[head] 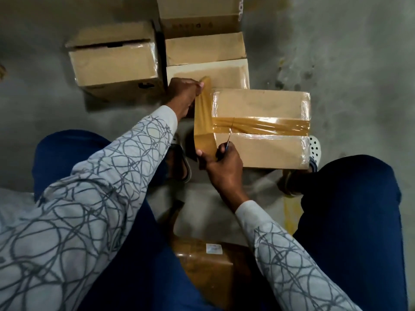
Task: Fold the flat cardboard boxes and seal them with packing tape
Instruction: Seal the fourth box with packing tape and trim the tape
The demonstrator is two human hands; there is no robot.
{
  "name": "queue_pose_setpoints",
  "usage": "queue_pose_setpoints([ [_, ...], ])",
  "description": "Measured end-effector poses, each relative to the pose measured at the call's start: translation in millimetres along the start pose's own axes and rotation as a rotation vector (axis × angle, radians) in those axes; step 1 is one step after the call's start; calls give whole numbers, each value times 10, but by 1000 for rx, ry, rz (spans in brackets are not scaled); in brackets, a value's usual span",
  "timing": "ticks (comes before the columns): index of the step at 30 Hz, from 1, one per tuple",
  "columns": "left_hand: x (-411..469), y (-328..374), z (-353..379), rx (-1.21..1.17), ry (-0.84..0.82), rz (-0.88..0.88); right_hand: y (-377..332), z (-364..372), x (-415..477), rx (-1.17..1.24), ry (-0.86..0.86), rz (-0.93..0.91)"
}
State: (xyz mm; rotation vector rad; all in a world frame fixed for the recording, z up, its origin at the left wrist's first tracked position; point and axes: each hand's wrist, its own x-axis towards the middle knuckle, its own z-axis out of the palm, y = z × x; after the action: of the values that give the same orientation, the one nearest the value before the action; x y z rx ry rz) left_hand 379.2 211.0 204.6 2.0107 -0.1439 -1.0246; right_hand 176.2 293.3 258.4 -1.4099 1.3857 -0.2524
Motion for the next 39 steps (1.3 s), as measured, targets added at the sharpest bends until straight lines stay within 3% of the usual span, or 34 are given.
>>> queue_pose_setpoints([
  [7, 146, -89, 292, 7, -4, 85, 42, -23, 162, -48, 44, -1],
  [25, 266, -219, 375, -31, 200, 172, 87, 41, 156, 9, 40, 36],
  [39, 353, -283, 422, 4, 117, 119, 169, 135, 194, 63, 37, 85],
])
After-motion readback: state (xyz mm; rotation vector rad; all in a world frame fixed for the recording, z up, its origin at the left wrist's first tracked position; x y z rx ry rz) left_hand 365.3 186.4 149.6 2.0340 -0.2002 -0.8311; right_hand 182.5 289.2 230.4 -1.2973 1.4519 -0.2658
